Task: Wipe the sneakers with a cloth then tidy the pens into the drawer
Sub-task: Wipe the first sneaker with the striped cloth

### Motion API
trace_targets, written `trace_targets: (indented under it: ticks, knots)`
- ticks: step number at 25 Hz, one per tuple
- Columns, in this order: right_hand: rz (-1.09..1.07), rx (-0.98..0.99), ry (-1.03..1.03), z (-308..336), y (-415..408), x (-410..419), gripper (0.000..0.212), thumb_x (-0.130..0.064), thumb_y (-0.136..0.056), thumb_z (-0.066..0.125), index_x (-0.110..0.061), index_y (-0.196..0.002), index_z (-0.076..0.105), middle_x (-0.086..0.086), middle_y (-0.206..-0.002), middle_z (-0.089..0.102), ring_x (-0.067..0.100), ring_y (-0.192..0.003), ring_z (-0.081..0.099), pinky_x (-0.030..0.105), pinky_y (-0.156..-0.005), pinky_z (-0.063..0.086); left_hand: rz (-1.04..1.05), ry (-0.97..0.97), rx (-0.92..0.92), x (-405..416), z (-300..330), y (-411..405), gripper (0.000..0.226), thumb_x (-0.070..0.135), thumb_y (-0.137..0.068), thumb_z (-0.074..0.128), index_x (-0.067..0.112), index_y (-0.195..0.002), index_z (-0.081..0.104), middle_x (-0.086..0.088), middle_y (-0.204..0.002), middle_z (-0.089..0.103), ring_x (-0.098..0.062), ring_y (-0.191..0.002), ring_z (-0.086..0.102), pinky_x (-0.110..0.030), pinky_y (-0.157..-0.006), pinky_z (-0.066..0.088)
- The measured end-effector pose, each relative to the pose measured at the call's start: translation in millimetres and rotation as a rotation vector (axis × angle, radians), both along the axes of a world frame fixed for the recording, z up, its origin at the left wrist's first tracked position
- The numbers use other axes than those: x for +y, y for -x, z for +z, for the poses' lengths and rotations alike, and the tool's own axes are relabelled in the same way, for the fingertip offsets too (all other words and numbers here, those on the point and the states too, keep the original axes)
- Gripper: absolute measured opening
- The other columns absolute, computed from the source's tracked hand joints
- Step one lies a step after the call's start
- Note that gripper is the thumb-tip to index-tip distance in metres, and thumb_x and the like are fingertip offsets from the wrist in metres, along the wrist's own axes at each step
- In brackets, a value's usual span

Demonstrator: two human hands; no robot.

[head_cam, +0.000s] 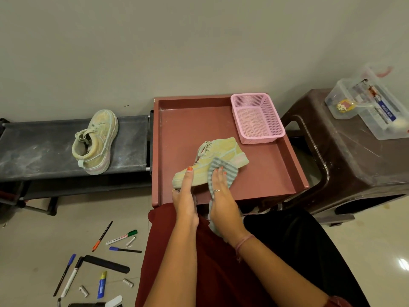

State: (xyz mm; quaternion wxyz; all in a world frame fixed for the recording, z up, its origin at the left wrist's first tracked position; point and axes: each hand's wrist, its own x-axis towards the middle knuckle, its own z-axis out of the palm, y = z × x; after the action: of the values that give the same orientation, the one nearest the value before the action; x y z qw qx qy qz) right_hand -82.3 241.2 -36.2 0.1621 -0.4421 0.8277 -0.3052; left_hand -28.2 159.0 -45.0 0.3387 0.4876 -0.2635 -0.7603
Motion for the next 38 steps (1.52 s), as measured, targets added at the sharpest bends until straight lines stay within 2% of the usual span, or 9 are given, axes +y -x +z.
trace_targets:
  ticks: [5,8,12,17,25,27,31,35,38]
  knots:
    - [0.041,0.146,-0.023,-13,36,10,0.093,0.026,-0.073,0.033,-0.014,-0.151,0.000,0.002,-0.160,-0.006,0.014,-0.146,-0.009,0.027,-0.114,0.030,0.007,-0.055,0.014,-2,-1,-2,0.047,0.038,-0.082,0.072,0.017,-0.123,0.062,0.002,-0.117,0.070,-0.011,-0.110,0.064,-0.023,-0.081,0.043]
    - [-0.050,0.175,-0.098,-14,51,4,0.081,0.021,-0.080,0.032,-0.004,-0.151,0.002,0.010,-0.159,-0.007,0.022,-0.146,-0.008,0.037,-0.117,0.025,0.005,-0.066,0.020,-1,3,1,0.045,0.033,-0.084,0.071,0.016,-0.124,0.061,0.001,-0.118,0.070,-0.011,-0.110,0.064,-0.020,-0.080,0.041]
    - [0.110,0.105,-0.072,-3,9,10,0.087,0.019,-0.076,0.030,-0.009,-0.149,-0.008,0.006,-0.158,-0.015,0.016,-0.145,-0.014,0.028,-0.117,0.023,0.011,-0.067,-0.002,-3,2,-2,0.042,0.037,-0.084,0.070,0.018,-0.121,0.064,0.003,-0.115,0.071,-0.010,-0.107,0.064,-0.024,-0.079,0.044]
    - [0.070,0.383,-0.133,-14,52,14,0.074,0.013,-0.074,0.017,0.002,-0.148,0.018,0.020,-0.155,0.016,0.030,-0.143,0.018,0.038,-0.108,0.039,0.012,-0.070,0.009,-3,2,-2,0.035,0.032,-0.085,0.069,0.019,-0.118,0.063,0.000,-0.117,0.070,-0.014,-0.110,0.064,-0.022,-0.077,0.041]
    - [-0.184,0.037,-0.092,3,29,-21,0.085,0.022,-0.079,0.031,-0.008,-0.150,-0.004,0.007,-0.158,-0.015,0.019,-0.146,-0.016,0.030,-0.120,0.001,0.016,-0.003,-0.012,-3,-1,0,0.047,0.038,-0.079,0.074,0.018,-0.121,0.064,0.002,-0.113,0.072,-0.012,-0.106,0.066,-0.025,-0.083,0.050]
    - [-0.001,0.063,-0.053,11,3,-17,0.088,0.021,-0.078,0.033,-0.010,-0.151,-0.005,0.005,-0.158,-0.016,0.017,-0.145,-0.017,0.027,-0.119,0.005,0.001,-0.018,0.000,-4,-3,-4,0.045,0.040,-0.080,0.072,0.016,-0.119,0.066,-0.001,-0.112,0.072,-0.013,-0.101,0.069,-0.023,-0.073,0.055]
    - [0.276,0.429,-0.018,-7,-5,11,0.076,0.007,-0.078,0.034,-0.001,-0.149,0.009,0.020,-0.157,0.012,0.030,-0.146,0.011,0.035,-0.115,0.025,-0.059,-0.007,0.053,-8,-3,-8,0.054,0.045,-0.076,0.074,0.012,-0.118,0.068,-0.010,-0.116,0.070,-0.025,-0.108,0.067,-0.037,-0.088,0.053]
    - [0.079,0.484,-0.104,-17,59,9,0.078,0.015,-0.074,0.037,0.002,-0.148,0.014,0.022,-0.155,0.016,0.033,-0.143,0.021,0.038,-0.113,0.031,0.024,-0.048,0.007,-4,4,-4,0.028,0.029,-0.086,0.068,0.020,-0.113,0.066,-0.002,-0.115,0.071,-0.018,-0.109,0.066,-0.025,-0.085,0.045]
    - [-0.133,0.248,-0.126,-22,77,9,0.088,0.024,-0.074,0.032,-0.009,-0.152,0.006,0.009,-0.159,0.007,0.020,-0.146,0.008,0.028,-0.115,0.017,0.023,-0.025,0.011,-3,7,-1,0.029,0.028,-0.088,0.067,0.018,-0.115,0.066,-0.002,-0.114,0.071,-0.018,-0.108,0.066,-0.019,-0.075,0.046]
